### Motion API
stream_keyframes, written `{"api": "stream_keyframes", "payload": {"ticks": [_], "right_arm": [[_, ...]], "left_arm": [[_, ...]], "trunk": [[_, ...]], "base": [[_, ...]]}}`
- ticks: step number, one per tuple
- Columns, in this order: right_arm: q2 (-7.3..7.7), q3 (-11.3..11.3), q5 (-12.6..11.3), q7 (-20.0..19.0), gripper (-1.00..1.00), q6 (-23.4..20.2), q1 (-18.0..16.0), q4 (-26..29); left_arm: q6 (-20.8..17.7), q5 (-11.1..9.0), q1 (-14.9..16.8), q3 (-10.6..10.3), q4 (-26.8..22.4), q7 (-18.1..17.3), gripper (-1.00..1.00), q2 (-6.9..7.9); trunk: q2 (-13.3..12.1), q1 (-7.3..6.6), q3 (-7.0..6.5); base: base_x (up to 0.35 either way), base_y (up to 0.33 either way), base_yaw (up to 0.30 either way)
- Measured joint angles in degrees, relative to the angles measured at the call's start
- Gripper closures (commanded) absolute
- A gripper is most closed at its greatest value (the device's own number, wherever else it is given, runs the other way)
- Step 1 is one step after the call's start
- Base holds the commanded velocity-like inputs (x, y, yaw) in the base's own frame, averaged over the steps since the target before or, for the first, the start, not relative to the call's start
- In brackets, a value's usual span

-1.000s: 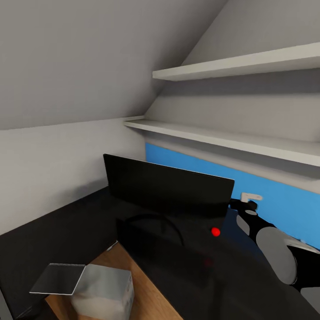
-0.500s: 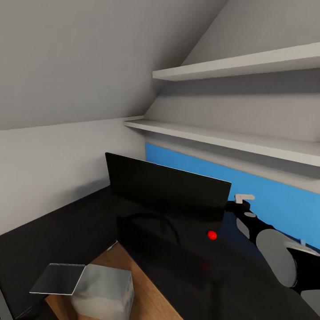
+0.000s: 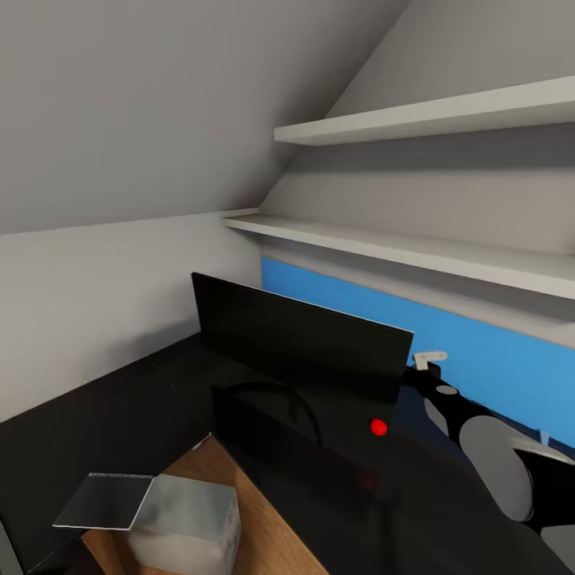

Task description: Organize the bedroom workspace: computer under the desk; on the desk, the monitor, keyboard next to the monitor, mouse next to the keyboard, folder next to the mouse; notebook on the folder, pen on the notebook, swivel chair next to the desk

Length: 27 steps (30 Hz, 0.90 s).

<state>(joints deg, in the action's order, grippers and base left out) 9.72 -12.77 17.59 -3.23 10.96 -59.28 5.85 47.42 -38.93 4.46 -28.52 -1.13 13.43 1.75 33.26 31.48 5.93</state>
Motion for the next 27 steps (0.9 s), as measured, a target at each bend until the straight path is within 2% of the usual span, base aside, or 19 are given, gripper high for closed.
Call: {"api": "stream_keyframes", "payload": {"ticks": [4, 12, 17, 21, 27], "right_arm": [[-0.05, 0.0, 2.25, -2.21, -1.0, 0.07, 0.39, -0.01], [-0.14, -0.01, 2.9, -4.52, -1.0, 1.46, 0.74, -0.01], [-0.1, -0.05, 3.04, -4.94, -1.0, 1.74, 0.85, -0.25], [-0.25, -0.01, 5.32, -5.0, -1.0, 2.44, 1.1, -0.35], [-0.52, 0.2, 5.77, -5.02, -1.0, 2.24, 1.22, -0.36]], "left_arm": [[0.0, -0.03, 0.0, 0.0, 0.01, 0.0, -1.0, 0.0], [0.0, -0.03, 0.0, 0.0, -0.01, 0.0, -1.0, 0.0], [0.0, -0.04, 0.0, 0.0, -0.01, 0.0, -1.0, 0.0], [0.0, -0.04, 0.0, 0.0, 0.02, 0.02, -1.0, 0.0], [0.0, -0.04, 0.0, 0.0, 0.02, 0.0, -1.0, 0.0]], "trunk": [[0.0, 0.0, 0.0], [0.0, 0.0, 0.0], [0.0, 0.0, 0.0], [0.0, 0.0, 0.0], [0.0, 0.0, 0.0]], "base": [[0.0, 0.0, 0.0], [0.0, 0.0, 0.0], [0.0, 0.0, 0.0], [0.0, 0.0, 0.0], [0.0, 0.0, 0.0]]}}
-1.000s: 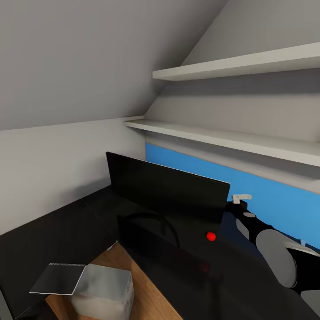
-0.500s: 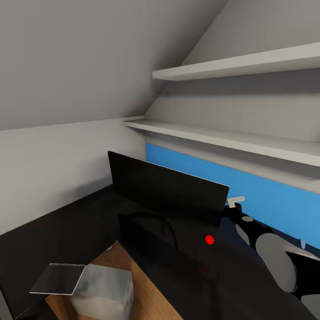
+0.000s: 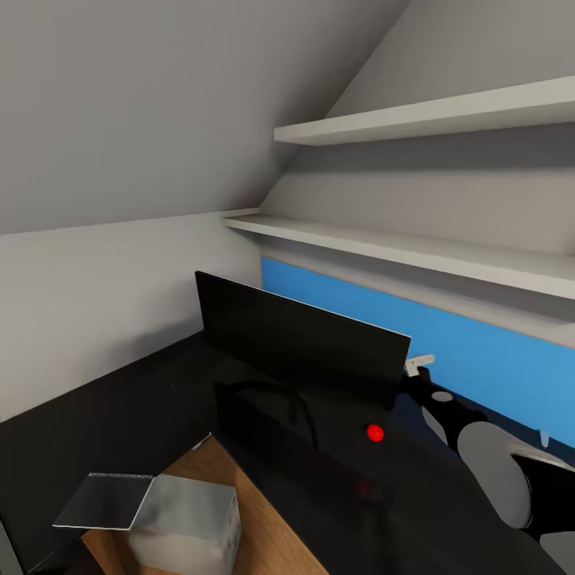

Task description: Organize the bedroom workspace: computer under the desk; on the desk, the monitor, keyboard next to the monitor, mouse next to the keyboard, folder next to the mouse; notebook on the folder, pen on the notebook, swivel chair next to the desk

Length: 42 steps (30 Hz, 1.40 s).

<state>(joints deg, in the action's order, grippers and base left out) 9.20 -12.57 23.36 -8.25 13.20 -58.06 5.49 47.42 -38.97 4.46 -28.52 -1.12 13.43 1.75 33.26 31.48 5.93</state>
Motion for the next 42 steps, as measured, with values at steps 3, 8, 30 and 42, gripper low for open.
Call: {"api": "stream_keyframes", "payload": {"ticks": [3, 8, 30, 42], "right_arm": [[-0.39, 0.05, 0.06, 0.06, -1.0, 0.17, 0.01, 0.0], [-0.92, 0.09, 0.08, 0.25, -1.0, 0.24, 0.02, 0.0], [-2.76, 0.03, 0.21, 0.26, -1.0, 0.28, 0.01, -1.19], [-2.86, 0.03, 0.26, 0.43, -1.0, 0.25, 0.02, -1.23]], "left_arm": [[0.0, 0.0, 0.0, 0.0, -0.01, 0.0, -1.0, 0.0], [0.0, 0.0, 0.0, 0.0, 0.0, 0.0, -1.0, 0.0], [-0.05, 0.01, 0.0, 0.0, -0.03, 0.01, -1.0, 0.0], [-0.69, -0.01, 0.0, 0.0, -0.04, -0.01, -1.0, 0.0]], "trunk": [[0.0, 0.0, 0.0], [0.0, 0.0, 0.0], [0.0, 0.02, -1.24], [-0.01, 0.01, -1.34]], "base": [[0.0, 0.0, 0.0], [0.0, 0.0, 0.0], [-0.054, 0.0, 0.038], [-0.063, 0.0, 0.003]]}}
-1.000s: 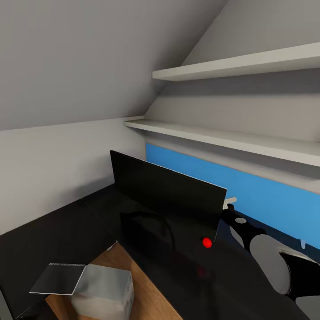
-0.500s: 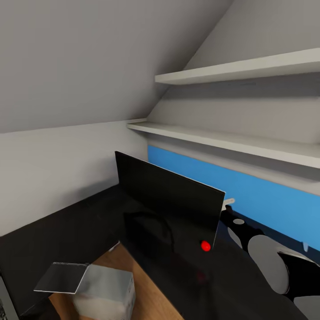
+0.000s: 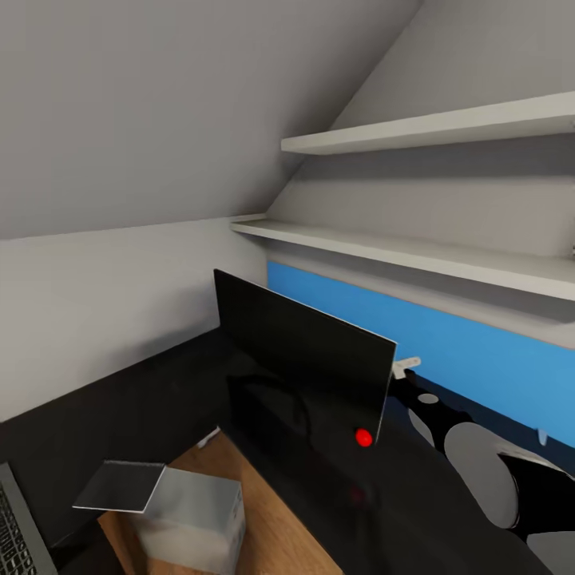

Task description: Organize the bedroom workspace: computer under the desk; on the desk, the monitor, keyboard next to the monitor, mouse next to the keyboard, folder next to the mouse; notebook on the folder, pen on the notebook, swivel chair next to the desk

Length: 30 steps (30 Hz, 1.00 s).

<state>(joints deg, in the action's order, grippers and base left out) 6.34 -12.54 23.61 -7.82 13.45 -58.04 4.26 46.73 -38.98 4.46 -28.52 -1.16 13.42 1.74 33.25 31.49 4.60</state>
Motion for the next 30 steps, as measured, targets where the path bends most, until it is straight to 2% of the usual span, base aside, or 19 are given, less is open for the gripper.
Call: {"api": "stream_keyframes", "payload": {"ticks": [10, 30], "right_arm": [[-0.6, -0.02, 0.0, 0.02, -1.0, 0.0, 0.02, -0.25], [-0.67, 0.06, -0.01, -0.04, -1.0, 0.05, 0.05, -0.89]], "left_arm": [[-0.01, 0.01, -0.01, 0.0, 0.0, 0.0, -1.0, 0.01], [-0.02, 0.01, -0.02, -0.01, -0.01, 0.01, -1.0, 0.01]], "trunk": [[0.01, -0.01, -0.02], [0.01, -0.02, -1.08]], "base": [[-0.123, 0.0, 0.018], [-0.002, 0.0, 0.199]]}}
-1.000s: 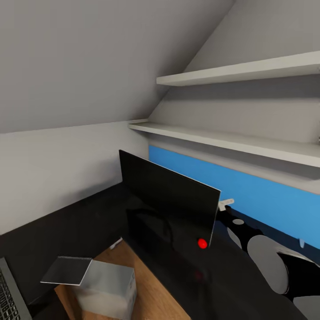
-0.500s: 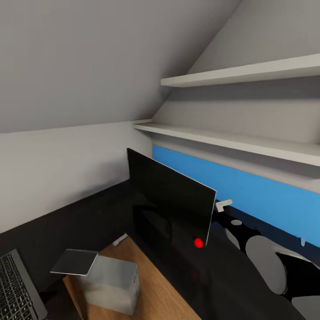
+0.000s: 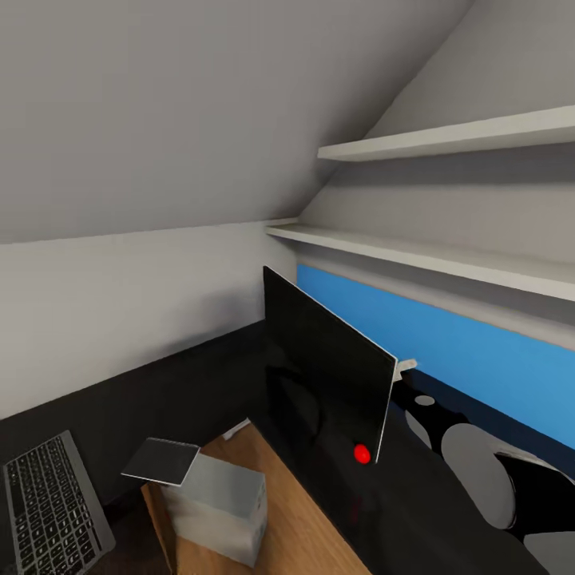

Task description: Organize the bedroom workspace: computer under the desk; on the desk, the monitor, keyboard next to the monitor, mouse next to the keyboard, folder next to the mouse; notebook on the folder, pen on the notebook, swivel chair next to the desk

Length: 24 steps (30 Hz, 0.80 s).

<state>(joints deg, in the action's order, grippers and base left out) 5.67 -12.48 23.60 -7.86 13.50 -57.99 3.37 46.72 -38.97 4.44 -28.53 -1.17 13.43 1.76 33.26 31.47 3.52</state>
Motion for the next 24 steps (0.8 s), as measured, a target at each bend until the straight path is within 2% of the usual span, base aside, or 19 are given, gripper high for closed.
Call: {"api": "stream_keyframes", "payload": {"ticks": [7, 12, 16, 24], "right_arm": [[0.0, -0.01, 0.01, -0.01, -1.0, -0.04, 0.01, 0.0], [0.01, -0.02, 0.01, -0.02, -1.0, -0.05, 0.01, 0.0], [0.02, -0.02, 0.01, -0.02, -1.0, -0.03, 0.02, 0.0], [-0.06, 0.05, 0.03, -0.03, -1.0, -0.04, 0.02, -0.01]], "left_arm": [[0.01, -0.02, 0.0, 0.0, 0.02, -0.01, -1.0, 0.0], [-0.37, -0.03, 0.0, 0.0, -0.02, -0.01, -1.0, 0.0], [-2.19, -0.03, 0.0, 0.0, -0.02, -0.01, -1.0, 0.0], [-2.61, -0.02, 0.0, 0.0, -0.02, -0.01, -1.0, 0.0]], "trunk": [[-0.01, 0.01, -0.41], [-0.01, 0.03, -0.71], [-0.01, 0.02, -0.94], [-0.01, 0.0, -1.41]], "base": [[-0.024, 0.0, 0.211], [-0.249, 0.0, 0.211], [-0.197, 0.0, 0.211], [-0.027, 0.0, 0.214]]}}
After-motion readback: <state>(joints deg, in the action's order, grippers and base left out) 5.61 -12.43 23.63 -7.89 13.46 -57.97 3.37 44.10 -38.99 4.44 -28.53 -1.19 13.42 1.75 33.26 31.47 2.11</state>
